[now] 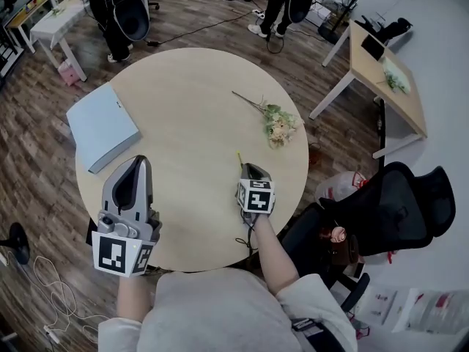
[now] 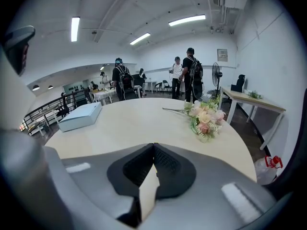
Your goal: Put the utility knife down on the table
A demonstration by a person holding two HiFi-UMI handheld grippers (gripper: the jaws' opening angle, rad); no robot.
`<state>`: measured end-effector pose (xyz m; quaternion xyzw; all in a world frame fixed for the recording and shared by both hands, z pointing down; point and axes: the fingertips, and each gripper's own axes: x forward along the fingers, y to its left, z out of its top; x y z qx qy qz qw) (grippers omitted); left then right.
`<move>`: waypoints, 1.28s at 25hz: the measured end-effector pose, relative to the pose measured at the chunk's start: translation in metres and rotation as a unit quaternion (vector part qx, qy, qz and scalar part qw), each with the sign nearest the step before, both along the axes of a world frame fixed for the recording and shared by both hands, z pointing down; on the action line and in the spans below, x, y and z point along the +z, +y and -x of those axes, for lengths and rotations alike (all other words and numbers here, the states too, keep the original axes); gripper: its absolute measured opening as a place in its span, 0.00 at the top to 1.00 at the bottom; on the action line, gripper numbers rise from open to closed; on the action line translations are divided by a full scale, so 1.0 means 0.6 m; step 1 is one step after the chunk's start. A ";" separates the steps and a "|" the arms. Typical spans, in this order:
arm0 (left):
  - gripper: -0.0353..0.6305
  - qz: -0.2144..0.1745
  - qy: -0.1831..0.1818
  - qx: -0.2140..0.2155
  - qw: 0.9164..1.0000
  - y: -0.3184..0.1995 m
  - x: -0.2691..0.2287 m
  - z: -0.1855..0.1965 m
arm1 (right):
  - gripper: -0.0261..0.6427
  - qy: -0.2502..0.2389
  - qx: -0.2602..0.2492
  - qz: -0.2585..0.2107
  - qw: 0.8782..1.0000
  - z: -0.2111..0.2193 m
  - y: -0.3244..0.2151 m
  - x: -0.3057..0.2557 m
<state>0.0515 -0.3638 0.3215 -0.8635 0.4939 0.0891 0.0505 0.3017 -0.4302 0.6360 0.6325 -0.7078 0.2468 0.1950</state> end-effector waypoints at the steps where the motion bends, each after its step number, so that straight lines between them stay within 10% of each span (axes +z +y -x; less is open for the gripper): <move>1: 0.94 -0.002 0.000 0.006 1.000 0.002 -0.003 -0.001 | 0.94 0.000 0.000 -0.009 1.000 0.001 0.008 -0.013; 32: 0.94 -0.057 0.016 0.150 0.987 0.090 -0.083 -0.024 | 0.94 0.058 0.075 -0.309 0.946 0.028 0.256 -0.447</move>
